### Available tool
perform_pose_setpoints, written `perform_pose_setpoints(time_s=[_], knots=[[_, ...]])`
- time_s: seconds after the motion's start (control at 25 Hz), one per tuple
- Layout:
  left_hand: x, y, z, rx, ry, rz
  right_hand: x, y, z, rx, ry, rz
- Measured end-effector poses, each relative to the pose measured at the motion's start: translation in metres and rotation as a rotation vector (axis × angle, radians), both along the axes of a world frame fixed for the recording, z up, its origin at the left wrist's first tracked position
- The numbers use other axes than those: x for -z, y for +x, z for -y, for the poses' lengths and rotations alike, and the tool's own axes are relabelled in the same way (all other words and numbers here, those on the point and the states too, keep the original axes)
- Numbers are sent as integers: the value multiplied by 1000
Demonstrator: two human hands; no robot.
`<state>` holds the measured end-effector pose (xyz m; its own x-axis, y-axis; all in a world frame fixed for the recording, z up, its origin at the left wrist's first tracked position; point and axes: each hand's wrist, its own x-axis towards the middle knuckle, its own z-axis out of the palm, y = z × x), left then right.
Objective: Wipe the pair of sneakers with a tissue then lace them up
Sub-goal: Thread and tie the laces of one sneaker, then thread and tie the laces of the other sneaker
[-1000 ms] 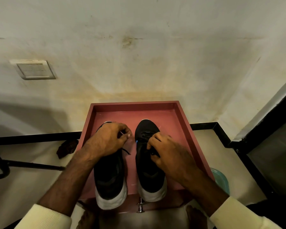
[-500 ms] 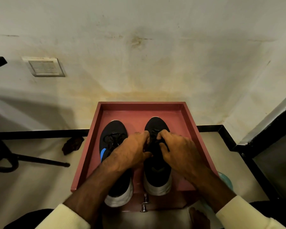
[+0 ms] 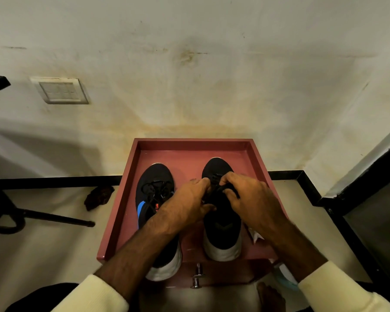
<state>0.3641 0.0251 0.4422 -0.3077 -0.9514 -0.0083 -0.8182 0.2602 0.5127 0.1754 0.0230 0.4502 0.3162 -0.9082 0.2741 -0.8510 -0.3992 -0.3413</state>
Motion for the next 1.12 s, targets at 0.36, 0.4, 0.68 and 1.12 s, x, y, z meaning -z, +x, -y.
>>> perform_pose_setpoints(time_s=[0.36, 0.4, 0.68, 1.12], knots=[[4, -25, 2, 29, -1, -93, -6, -26, 11, 30, 75, -22], [0, -24, 3, 28, 13, -83, -5, -27, 11, 20, 92, -16], [-38, 29, 5, -203, -126, -199, -9, -33, 13, -41, 308, 6], [-41, 119, -12, -529, 53, 57, -24, 19, -16, -180, -77, 423]])
